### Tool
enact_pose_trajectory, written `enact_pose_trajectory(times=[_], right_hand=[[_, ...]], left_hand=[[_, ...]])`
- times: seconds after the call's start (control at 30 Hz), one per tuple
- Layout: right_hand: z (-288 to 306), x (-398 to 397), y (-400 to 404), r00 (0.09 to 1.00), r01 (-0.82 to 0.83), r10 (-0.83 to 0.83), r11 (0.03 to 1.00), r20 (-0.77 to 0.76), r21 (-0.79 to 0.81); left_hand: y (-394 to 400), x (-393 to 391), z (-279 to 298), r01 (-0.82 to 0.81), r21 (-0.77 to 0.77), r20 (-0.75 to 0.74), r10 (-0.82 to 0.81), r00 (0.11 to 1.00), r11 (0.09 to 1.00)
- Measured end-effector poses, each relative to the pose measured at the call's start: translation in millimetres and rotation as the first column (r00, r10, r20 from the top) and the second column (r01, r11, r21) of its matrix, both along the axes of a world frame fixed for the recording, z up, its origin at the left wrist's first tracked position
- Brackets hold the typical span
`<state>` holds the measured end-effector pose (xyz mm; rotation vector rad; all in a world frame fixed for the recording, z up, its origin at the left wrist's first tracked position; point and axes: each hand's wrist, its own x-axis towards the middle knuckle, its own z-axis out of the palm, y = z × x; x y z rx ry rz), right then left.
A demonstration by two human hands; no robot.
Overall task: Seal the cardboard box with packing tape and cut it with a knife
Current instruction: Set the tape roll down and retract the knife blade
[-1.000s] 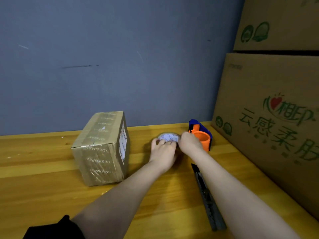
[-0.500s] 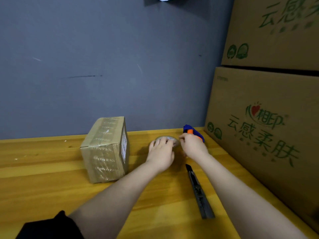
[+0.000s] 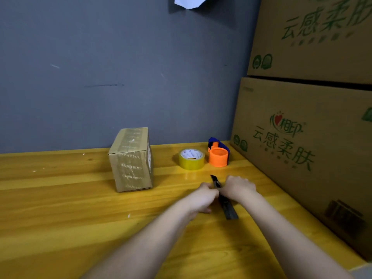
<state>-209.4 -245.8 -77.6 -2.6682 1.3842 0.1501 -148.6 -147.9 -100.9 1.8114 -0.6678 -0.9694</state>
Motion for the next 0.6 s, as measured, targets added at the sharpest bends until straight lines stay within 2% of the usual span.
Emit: enact_pose_trajectory(times=[0.13, 0.23, 0.33, 0.4, 0.5, 0.6], right_hand=[[1, -1, 10, 0.999, 0.050, -0.049, 0.997, -0.019, 0.062], [-3, 2, 10, 0.993, 0.069, -0.086, 0.977, 0.077, 0.203], [-8, 3, 10, 0.983, 0.080, -0.119, 0.965, 0.142, 0.252], [-9, 2, 13, 0.958, 0.056, -0.147, 0.937, 0.245, 0.345], [-13, 2, 20, 0.850, -0.109, -0.216, 0.820, 0.480, 0.561], [-22, 6, 31, 0.663, -0.302, -0.370, 0.664, 0.651, 0.684]], left_hand=[[0, -12, 5, -0.060, -0.066, -0.177, 0.047, 0.983, 0.996], [3, -17, 9, -0.083, -0.118, -0.231, 0.054, 0.971, 0.989], [7, -16, 12, -0.129, -0.145, -0.285, 0.084, 0.955, 0.981], [10, -11, 14, -0.170, -0.170, -0.324, 0.108, 0.940, 0.971], [14, -2, 17, -0.247, -0.226, -0.340, 0.161, 0.926, 0.942], [25, 13, 16, -0.321, -0.293, -0.356, 0.209, 0.911, 0.901]])
